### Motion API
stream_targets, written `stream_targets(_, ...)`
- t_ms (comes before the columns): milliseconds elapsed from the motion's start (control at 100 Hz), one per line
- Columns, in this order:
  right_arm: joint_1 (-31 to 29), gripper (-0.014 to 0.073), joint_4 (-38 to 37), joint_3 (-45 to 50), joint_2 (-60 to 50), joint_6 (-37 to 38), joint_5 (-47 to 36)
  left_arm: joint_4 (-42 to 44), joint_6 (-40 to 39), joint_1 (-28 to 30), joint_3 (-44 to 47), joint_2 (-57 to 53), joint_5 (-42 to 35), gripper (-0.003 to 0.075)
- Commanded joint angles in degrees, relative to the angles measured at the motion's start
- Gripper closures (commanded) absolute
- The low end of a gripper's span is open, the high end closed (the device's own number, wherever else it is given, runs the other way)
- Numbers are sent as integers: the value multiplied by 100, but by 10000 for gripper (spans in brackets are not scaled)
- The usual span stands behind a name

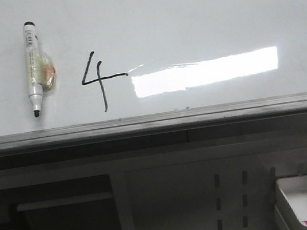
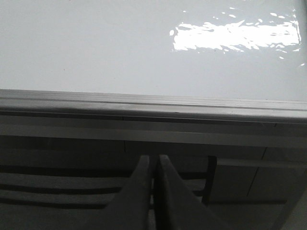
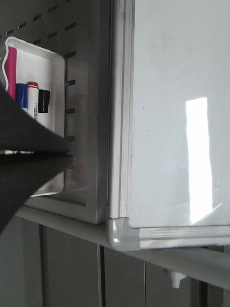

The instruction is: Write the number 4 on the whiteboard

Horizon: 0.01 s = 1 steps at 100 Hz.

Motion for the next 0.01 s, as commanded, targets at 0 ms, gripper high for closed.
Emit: stream_targets(0,-27,658,-67,109,-94,-2,-92,-42,-56,13,196,-146,-278,741)
